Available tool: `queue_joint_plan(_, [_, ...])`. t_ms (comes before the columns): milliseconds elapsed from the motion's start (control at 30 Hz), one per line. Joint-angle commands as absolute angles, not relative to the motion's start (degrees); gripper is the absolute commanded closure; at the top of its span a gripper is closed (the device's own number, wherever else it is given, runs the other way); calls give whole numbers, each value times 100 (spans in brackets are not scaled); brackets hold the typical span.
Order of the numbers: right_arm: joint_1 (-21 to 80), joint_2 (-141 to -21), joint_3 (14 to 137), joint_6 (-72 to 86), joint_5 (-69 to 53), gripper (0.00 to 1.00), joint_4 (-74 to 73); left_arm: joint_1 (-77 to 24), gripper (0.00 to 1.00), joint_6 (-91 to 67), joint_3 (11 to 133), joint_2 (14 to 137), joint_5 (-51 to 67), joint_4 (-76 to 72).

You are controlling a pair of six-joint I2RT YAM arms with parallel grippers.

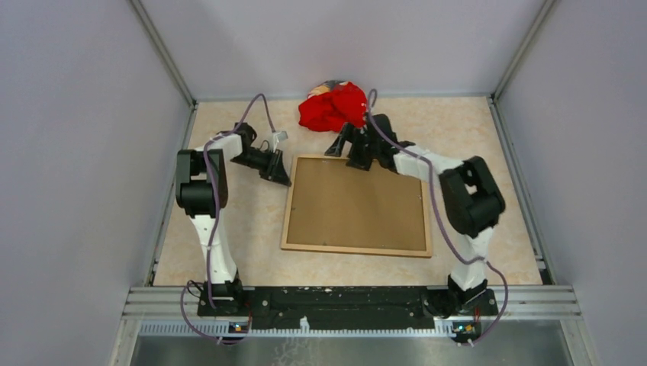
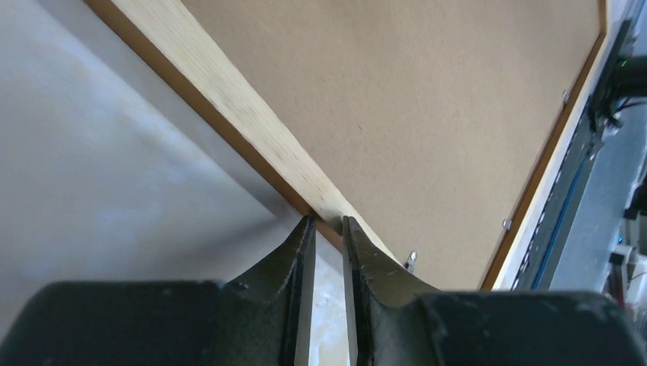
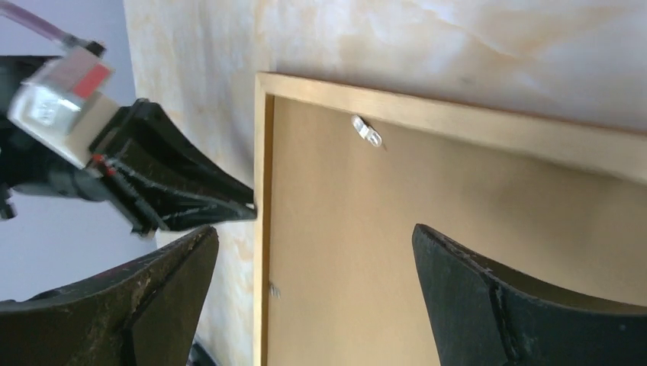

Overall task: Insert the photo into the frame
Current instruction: Adjust the photo frame at the center of the board.

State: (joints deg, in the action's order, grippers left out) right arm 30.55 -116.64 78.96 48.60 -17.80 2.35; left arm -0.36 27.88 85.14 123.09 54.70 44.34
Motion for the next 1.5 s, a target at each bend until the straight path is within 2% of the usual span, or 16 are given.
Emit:
queue_joint_plan(0, [2290,-9651,6944,4352,-1028,1,-422,-116,74,3564,8110,11677,4942,4884])
queue_joint_plan(167, [1205,-8117,5454,4000,22,1,-1216,-174,72,4091,7435,11204,4170,4728])
queue_joint_plan(300, [458,-7515,4705,3819,402,1,-1269,-287,72,4412,6895,10805,3630,4496])
queue_joint_plan(600, [165,-8671,4597,3958,-537,1,-514,-953,73,4589,6059,10193,3119,4196])
queue_joint_plan(800, [344,-9667,5181,4285,-1584,2,-37,-1397,73,4611,5818,10066,2893,4158])
queue_joint_plan(1233, [2471,-11967,8431,4413,-1481,2,-1001,-2329,74,4687,5739,10178,3133,4627])
queue_joint_plan(1467, [3218,-12799,9519,4566,-1493,1,-1169,-2579,74,4694,5684,10143,3391,4797])
